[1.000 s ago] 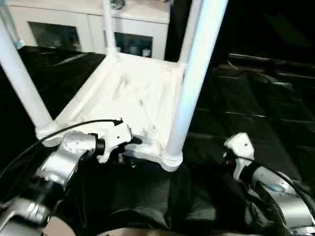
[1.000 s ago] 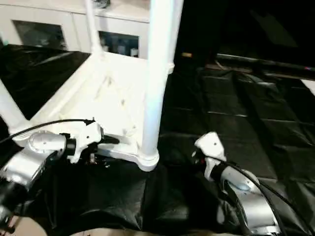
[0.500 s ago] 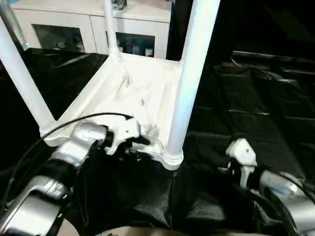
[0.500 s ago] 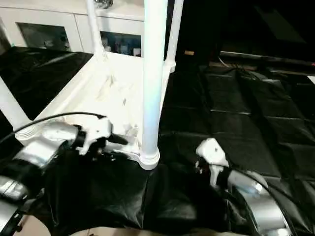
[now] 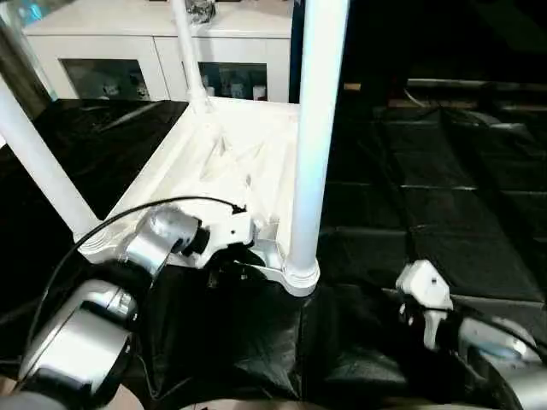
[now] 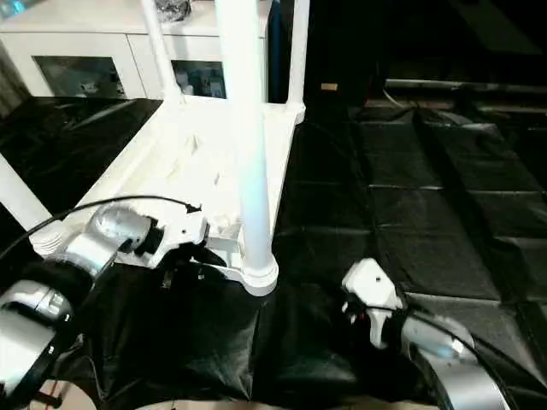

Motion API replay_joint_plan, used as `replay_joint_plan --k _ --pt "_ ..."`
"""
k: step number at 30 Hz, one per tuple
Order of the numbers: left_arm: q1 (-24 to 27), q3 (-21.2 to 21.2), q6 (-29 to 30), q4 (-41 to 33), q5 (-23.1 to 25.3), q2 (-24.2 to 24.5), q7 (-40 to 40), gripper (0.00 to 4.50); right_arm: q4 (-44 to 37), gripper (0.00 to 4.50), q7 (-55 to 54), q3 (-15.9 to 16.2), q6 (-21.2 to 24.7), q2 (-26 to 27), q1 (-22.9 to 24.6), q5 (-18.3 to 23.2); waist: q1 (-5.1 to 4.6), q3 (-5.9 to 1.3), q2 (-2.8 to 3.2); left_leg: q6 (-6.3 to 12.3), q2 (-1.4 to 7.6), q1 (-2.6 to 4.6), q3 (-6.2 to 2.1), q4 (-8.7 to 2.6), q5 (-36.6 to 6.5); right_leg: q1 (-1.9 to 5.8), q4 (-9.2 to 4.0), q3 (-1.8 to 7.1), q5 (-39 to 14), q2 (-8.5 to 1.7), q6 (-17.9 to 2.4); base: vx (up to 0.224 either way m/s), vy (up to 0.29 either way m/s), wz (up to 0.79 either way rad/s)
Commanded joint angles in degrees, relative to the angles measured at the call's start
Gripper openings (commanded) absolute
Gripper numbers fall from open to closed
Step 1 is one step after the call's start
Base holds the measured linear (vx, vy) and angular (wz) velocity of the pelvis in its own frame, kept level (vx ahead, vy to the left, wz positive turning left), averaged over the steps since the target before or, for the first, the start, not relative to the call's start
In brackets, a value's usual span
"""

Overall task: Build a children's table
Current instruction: Rotate table base

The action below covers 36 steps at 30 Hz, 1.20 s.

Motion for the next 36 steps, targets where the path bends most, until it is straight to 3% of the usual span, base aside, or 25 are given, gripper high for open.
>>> replay_joint_plan --k 1,2,3,4,5,8,10,12,13,14,15,16,17,18,19,21,22,24,25,26,27,28,30,33,36 --pt "-1.4 0.3 -0.3 1.2 0.5 -0.2 -0.4 0.63 -1.3 3.70 -0.4 -0.9 0.5 -0.8 0.3 -0.2 -0.07 -3.16 -0.48 2.53 -0.54 -1.26 1.10 -4.43 -7.5 4.27 -4.70 1.66 -9.0 -2.38 -14.3 0.000 0.000 0.00" --pt "-1.6 0.3 -0.1 1.6 0.6 -0.3 -0.6 0.53 -1.4 3.70 -0.4 -0.9 0.5 -0.9 0.4 -0.2 -0.13 -3.11 -0.43 2.55 -0.52 -1.29 1.09 -4.50 -7.5 4.21 -4.74 1.64 -9.2 -2.37 -14.3 0.000 0.000 0.00" --pt "-1.7 0.3 0.0 1.9 0.7 -0.3 -0.7 0.47 -1.5 3.70 -0.5 -0.9 0.5 -0.9 0.4 -0.2 -0.19 -3.13 0.88 2.31 -0.44 -1.05 1.02 -4.52 -8.2 3.97 -4.71 1.63 -9.6 -2.42 -14.5 0.000 0.000 0.00" --pt "-1.8 0.4 1.2 1.8 0.7 -0.5 -0.7 0.41 -1.5 3.70 -0.6 -0.9 0.5 -0.9 0.5 -0.2 -0.34 -3.13 -0.06 2.39 -0.45 -1.06 1.12 -4.50 -8.7 4.09 -4.87 1.62 -9.5 -2.29 -14.6 0.000 0.000 0.00" --pt "-1.7 0.6 2.8 1.5 0.5 -0.7 -0.6 0.35 -1.5 3.70 -0.6 -0.8 0.4 -0.9 0.6 -0.3 -0.27 -3.16 -0.31 2.53 -0.47 -1.06 1.14 -4.51 -8.5 4.12 -4.88 1.63 -9.4 -2.28 -14.6 0.000 0.000 0.00" --pt "-1.2 0.6 8.4 -0.1 1.1 -1.0 0.5 0.19 -1.2 3.70 -0.8 -0.4 0.4 -0.6 0.3 -0.6 -0.10 -3.00 -0.36 2.90 -0.47 -1.26 1.18 -4.52 -7.8 4.05 -4.91 1.66 -11.0 -2.44 -14.3 0.000 0.000 0.00" --pt "1.0 1.0 12.1 -3.7 0.9 -1.0 2.0 0.06 -0.5 3.70 -0.8 0.5 0.3 -0.1 -0.6 -1.0 -0.21 -2.91 -1.12 3.19 -0.26 -1.45 1.14 -4.63 -7.4 4.01 -4.88 1.59 -11.8 -2.55 -13.9 0.000 0.000 0.00" --pt "1.3 1.1 12.6 -4.2 0.7 -1.0 2.2 0.02 -0.4 3.70 -0.8 0.6 0.3 0.0 -0.7 -1.0 -0.40 -2.92 -0.81 3.37 -0.30 -1.53 1.10 -4.63 -7.0 3.97 -4.93 1.56 -11.4 -2.54 -14.0 0.000 0.000 0.00" --pt "2.8 2.3 14.9 -6.8 -0.3 -1.5 4.3 0.02 -0.2 3.70 -0.7 1.1 0.3 0.2 -1.2 -1.1 -0.69 -3.06 -2.41 3.74 -0.31 -1.72 1.21 -4.55 -6.4 4.26 -4.74 1.53 -10.1 -2.45 -14.0 0.000 0.000 0.00" --pt "4.4 3.7 17.5 -9.9 -1.5 -2.0 6.7 0.01 0.3 3.70 -0.6 1.5 0.1 0.5 -1.8 -1.3 -0.57 -3.10 -2.68 3.98 -0.27 -1.87 1.06 -4.57 -5.6 4.41 -4.36 1.48 -9.5 -2.61 -14.2 0.000 0.000 0.00" --pt "4.4 3.7 17.5 -9.9 -1.5 -2.0 6.7 0.01 0.3 3.70 -0.6 1.5 0.1 0.5 -1.8 -1.3 -0.51 -3.09 -1.92 4.13 -0.13 -1.83 0.97 -4.64 -5.2 4.29 -4.21 1.46 -9.0 -2.80 -14.4 0.000 0.000 0.00" --pt "10.1 6.6 23.3 -20.2 -2.7 -2.6 13.1 0.01 3.5 3.70 -2.4 2.9 -1.7 2.7 -4.5 -3.2 -0.81 -3.59 -2.35 4.47 0.03 -1.75 0.90 -4.50 -4.2 4.45 -3.69 1.39 -9.3 -3.12 -14.1 0.000 0.000 0.00" --pt "11.7 6.7 23.5 -22.8 -2.3 -2.5 14.4 0.01 4.5 3.70 -3.1 3.1 -2.1 3.4 -5.2 -3.5 -1.63 -2.94 -3.61 4.86 -0.09 -2.57 1.01 -4.70 -3.9 4.37 -4.26 1.18 -10.0 -3.08 -13.5 0.000 0.000 0.00" --pt "11.7 6.7 23.5 -22.8 -2.3 -2.5 14.4 0.01 4.5 3.70 -3.1 3.1 -2.1 3.4 -5.2 -3.5 -1.85 -2.90 -2.54 4.81 -0.14 -2.17 1.08 -4.91 -4.3 3.69 -4.71 1.05 -11.3 -2.72 -13.3 0.000 0.000 0.00" --pt "15.3 7.0 25.1 -29.0 -1.8 -2.2 15.6 0.01 5.9 3.70 -4.1 3.1 -2.4 4.8 -6.6 -3.6 -1.82 -3.18 -3.66 5.21 -0.21 -1.80 1.30 -4.62 -5.6 3.72 -4.61 1.21 -12.5 -2.67 -12.9 0.000 0.000 0.00" --pt "17.9 7.7 26.8 -33.1 -1.8 -2.2 16.6 0.01 6.7 3.70 -5.0 3.0 -2.7 5.7 -7.5 -3.9 -1.99 -3.13 -3.34 5.27 0.17 -1.86 1.22 -4.89 -5.0 3.52 -4.47 1.26 -11.0 -2.89 -13.0 0.000 0.000 0.00" --pt "21.2 9.0 30.5 -38.1 -1.2 -2.5 19.3 0.01 7.5 3.70 -5.9 2.9 -2.5 6.6 -8.6 -3.9 -2.16 -3.03 -4.19 5.58 0.20 -1.90 1.27 -4.97 -4.8 3.41 -4.45 1.16 -10.4 -2.75 -13.1 0.000 0.000 0.00" --pt "22.7 9.4 32.2 -40.2 -0.6 -2.6 20.5 0.01 7.9 3.70 -6.3 2.9 -2.3 6.8 -9.0 -3.9 -2.16 -3.10 -3.88 5.86 0.24 -1.55 1.40 -4.97 -4.5 3.18 -4.30 1.22 -8.9 -2.59 -13.4 0.000 0.000 0.00" --pt "24.4 9.5 33.6 -42.6 -0.3 -2.6 21.6 0.01 8.6 3.70 -6.7 2.9 -2.1 6.9 -9.4 -4.2 -2.21 -3.13 -4.54 6.16 0.22 -1.73 1.40 -4.96 -4.2 3.37 -4.27 1.18 -8.3 -2.58 -13.4 0.000 0.000 0.00" --pt "26.5 9.4 34.1 -45.2 -0.6 -2.7 22.0 0.01 9.5 3.70 -6.6 3.2 -2.5 6.8 -9.7 -4.4 -2.10 -3.09 -4.28 6.30 0.32 -1.82 1.32 -5.03 -3.5 3.45 -4.12 1.21 -7.3 -2.79 -13.5 0.000 0.000 0.00" --pt "27.1 9.4 34.3 -46.0 -0.8 -2.7 22.0 0.01 9.7 3.70 -6.5 3.2 -2.6 6.7 -9.7 -4.4 -2.12 -3.10 -4.55 6.52 0.19 -1.79 1.43 -4.95 -3.5 3.40 -4.15 1.25 -7.5 -2.72 -13.5 0.000 0.000 0.00" --pt "28.9 9.3 35.0 -48.7 -1.7 -3.0 22.4 0.01 10.4 3.70 -6.0 3.3 -3.0 6.8 -9.8 -4.5 -2.18 -3.03 -5.40 6.86 0.16 -1.71 1.68 -4.91 -4.4 3.15 -4.46 1.28 -8.2 -2.58 -13.3 0.000 0.000 0.00" --pt "30.2 9.0 34.1 -50.4 -2.1 -2.9 22.6 0.01 10.6 3.70 -5.6 3.3 -3.1 7.1 -10.0 -4.5 -1.98 -2.93 -4.96 6.62 0.33 -1.62 1.55 -5.11 -5.1 3.00 -4.43 1.28 -9.3 -2.73 -13.2 0.000 0.000 0.00" --pt "31.3 8.5 32.3 -51.9 -2.2 -2.4 22.3 0.01 10.5 3.70 -5.1 3.5 -3.3 7.2 -10.6 -4.2 -1.82 -2.78 -5.57 6.37 0.28 -1.54 1.54 -5.26 -7.0 2.75 -4.70 1.30 -12.3 -2.61 -11.8 0.000 0.000 0.00" --pt "31.7 8.3 32.1 -52.4 -2.1 -2.3 22.2 0.01 10.7 3.70 -4.7 3.7 -3.5 7.1 -11.1 -4.1 -1.77 -2.75 -5.53 5.81 0.38 -1.49 1.52 -5.36 -7.5 2.65 -4.77 1.38 -13.2 -2.67 -11.1 0.000 0.000 0.00"
